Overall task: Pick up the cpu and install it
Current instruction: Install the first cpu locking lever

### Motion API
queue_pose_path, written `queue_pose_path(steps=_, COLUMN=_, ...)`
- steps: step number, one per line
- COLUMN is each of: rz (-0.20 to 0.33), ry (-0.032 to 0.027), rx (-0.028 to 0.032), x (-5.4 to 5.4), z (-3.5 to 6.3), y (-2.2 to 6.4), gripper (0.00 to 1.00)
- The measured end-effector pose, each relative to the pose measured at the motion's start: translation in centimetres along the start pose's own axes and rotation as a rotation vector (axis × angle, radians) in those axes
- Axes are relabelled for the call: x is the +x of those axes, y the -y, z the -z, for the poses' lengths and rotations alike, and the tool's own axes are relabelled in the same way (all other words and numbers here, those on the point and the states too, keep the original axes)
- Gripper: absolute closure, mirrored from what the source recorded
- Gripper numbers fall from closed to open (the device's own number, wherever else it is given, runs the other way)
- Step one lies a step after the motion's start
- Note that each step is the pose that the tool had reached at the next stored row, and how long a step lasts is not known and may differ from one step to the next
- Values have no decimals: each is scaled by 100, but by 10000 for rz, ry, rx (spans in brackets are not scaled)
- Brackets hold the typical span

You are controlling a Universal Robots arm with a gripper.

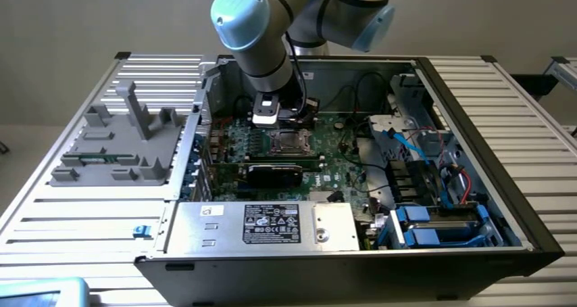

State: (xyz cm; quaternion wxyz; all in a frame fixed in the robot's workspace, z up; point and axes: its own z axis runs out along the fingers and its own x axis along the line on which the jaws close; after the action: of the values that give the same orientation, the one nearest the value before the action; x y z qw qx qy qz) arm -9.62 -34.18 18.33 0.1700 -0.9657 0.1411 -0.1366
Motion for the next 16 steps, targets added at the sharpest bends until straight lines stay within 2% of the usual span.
queue_pose_path(steps=11, rz=-22, ry=15, rx=67, x=0, z=7, y=5, gripper=89)
queue_pose_path(steps=13, rz=-24, ry=12, rx=92, x=6, z=31, y=20, gripper=89)
queue_pose_path(steps=16, rz=-23, ry=14, rx=70, x=19, z=104, y=43, gripper=89)
